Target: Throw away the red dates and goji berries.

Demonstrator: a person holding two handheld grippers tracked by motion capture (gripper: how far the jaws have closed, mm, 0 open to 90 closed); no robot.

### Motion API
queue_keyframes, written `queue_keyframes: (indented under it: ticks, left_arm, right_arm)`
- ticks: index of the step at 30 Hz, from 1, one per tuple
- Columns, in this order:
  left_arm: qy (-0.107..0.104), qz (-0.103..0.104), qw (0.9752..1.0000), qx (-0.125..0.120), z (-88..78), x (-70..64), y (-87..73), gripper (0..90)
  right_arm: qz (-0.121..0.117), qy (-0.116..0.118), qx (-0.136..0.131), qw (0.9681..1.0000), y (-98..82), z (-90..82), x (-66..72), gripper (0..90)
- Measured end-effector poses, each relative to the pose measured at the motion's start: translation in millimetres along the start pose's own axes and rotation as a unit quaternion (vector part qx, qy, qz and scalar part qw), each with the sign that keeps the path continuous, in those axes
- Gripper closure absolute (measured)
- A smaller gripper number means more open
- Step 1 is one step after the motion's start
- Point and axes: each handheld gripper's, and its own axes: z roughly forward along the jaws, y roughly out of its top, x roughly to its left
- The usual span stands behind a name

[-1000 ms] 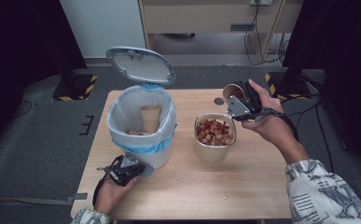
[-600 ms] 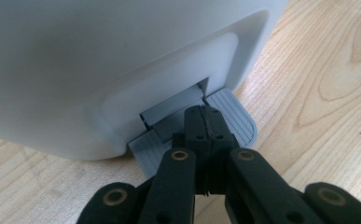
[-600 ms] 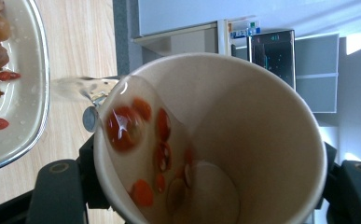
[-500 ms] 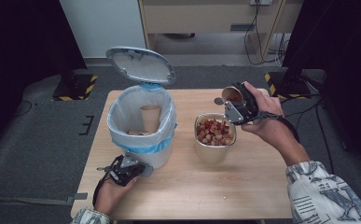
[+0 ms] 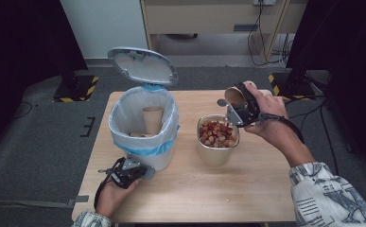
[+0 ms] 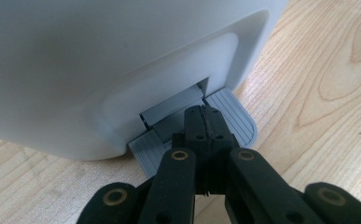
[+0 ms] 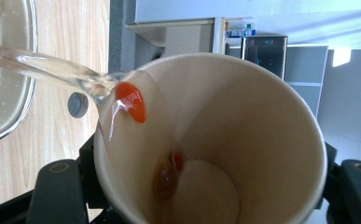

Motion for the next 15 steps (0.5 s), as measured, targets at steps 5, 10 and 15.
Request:
queue_keyframes:
  ticks: [5,10,15]
  left_arm:
    - [0.000,-0.001,1.0000,0.000,0.0,0.0,0.0,89.8]
    - [-0.001,-0.002,1.0000,-0.001,0.2,-0.2,-0.1,89.8]
    - [0.002,-0.001,1.0000,-0.001,0.0,0.0,0.0,89.8]
  right_arm:
    - [-0.006,-0.002,0.000,1.0000,0.3,0.3,-0.5,27.8]
    - [-0.011,-0.006,-0.001,0.9999,1.5,-0.8,-1.2,27.8]
    - [-0.049,-0.011,0.008,0.9987,6.2,-2.5,-1.0,27.8]
